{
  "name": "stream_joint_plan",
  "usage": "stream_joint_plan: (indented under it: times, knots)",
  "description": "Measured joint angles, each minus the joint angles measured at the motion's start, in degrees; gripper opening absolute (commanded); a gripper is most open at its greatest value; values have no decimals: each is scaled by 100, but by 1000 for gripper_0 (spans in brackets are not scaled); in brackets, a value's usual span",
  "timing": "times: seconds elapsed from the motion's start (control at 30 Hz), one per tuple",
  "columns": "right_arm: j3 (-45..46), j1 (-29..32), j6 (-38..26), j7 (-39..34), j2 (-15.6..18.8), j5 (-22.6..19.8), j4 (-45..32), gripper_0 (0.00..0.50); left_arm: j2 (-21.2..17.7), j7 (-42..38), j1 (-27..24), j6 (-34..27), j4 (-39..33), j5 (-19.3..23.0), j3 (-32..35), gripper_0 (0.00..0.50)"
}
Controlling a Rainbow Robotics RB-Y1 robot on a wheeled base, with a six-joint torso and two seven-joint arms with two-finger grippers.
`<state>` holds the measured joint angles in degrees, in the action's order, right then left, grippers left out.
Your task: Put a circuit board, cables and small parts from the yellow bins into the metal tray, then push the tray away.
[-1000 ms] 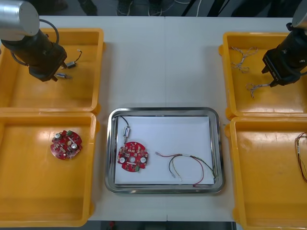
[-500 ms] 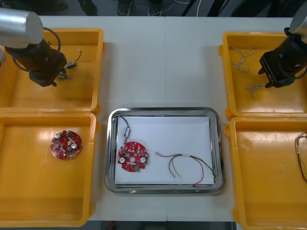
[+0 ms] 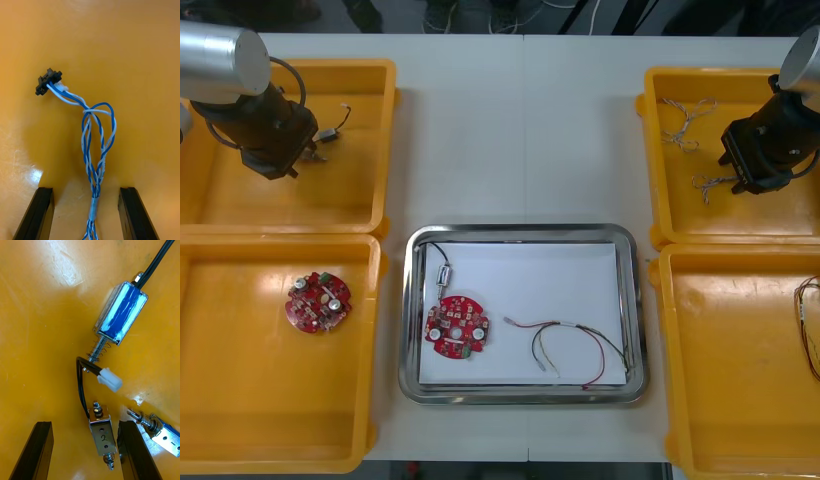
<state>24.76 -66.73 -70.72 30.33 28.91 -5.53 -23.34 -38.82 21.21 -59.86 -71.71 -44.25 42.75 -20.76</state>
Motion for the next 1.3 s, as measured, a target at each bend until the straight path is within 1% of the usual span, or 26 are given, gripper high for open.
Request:
stream_joint_plan:
  times: [0.17, 0.3, 0.33, 0.37, 0.4, 0.43, 0.47, 0.7, 0.73, 0.77, 0.8, 0.9, 1.03, 1.13, 1.3]
  knots:
    - [0, 0, 11, -1, 0, 0, -1, 500, 14, 1, 0, 126, 3, -6, -48, 500]
    - [0, 0, 14, -4, 0, -1, -2, 500, 14, 1, 0, 206, 3, -6, -254, 500]
    - [0, 0, 14, -7, 0, -1, -2, 403, 14, 1, 0, 206, 3, -6, -296, 500]
    - [0, 0, 14, -9, 0, -1, -2, 242, 14, 1, 0, 206, 3, -6, -320, 500]
    - [0, 0, 19, -10, 0, -4, -4, 165, 15, 1, 0, 206, 3, -6, -332, 500]
    - [0, 0, 28, -11, -1, -9, -7, 51, 15, 1, 0, 206, 3, -6, -335, 500]
    - [0, 0, 35, -11, -1, -14, -7, 0, 15, 1, 0, 206, 3, -6, -335, 500]
    - [0, 23, 128, -21, -4, -131, -8, 0, 15, 1, 0, 206, 4, -6, -335, 500]
    - [0, 27, 134, -23, -4, -141, -10, 0, 15, 1, 0, 206, 4, -6, -335, 472]
    - [0, 30, 138, -23, -3, -146, -12, 0, 15, 1, 0, 206, 4, -6, -335, 363]
    - [0, 32, 139, -23, -3, -146, -15, 0, 15, 1, 0, 206, 4, -6, -335, 0]
    - [-66, 34, 135, -23, -3, -151, -44, 0, 15, 1, 0, 206, 4, -6, -335, 0]
    - [-385, 55, 52, -23, -4, -180, -194, 0, 15, 2, 0, 206, 4, -6, -335, 0]
    - [-563, 101, -211, -23, -4, -181, -416, 0, 15, 2, 0, 206, 4, -4, -335, 0]
    - [-582, 187, -939, -21, -3, -181, -1017, 0, 15, 3, 0, 206, 4, 9, -335, 0]
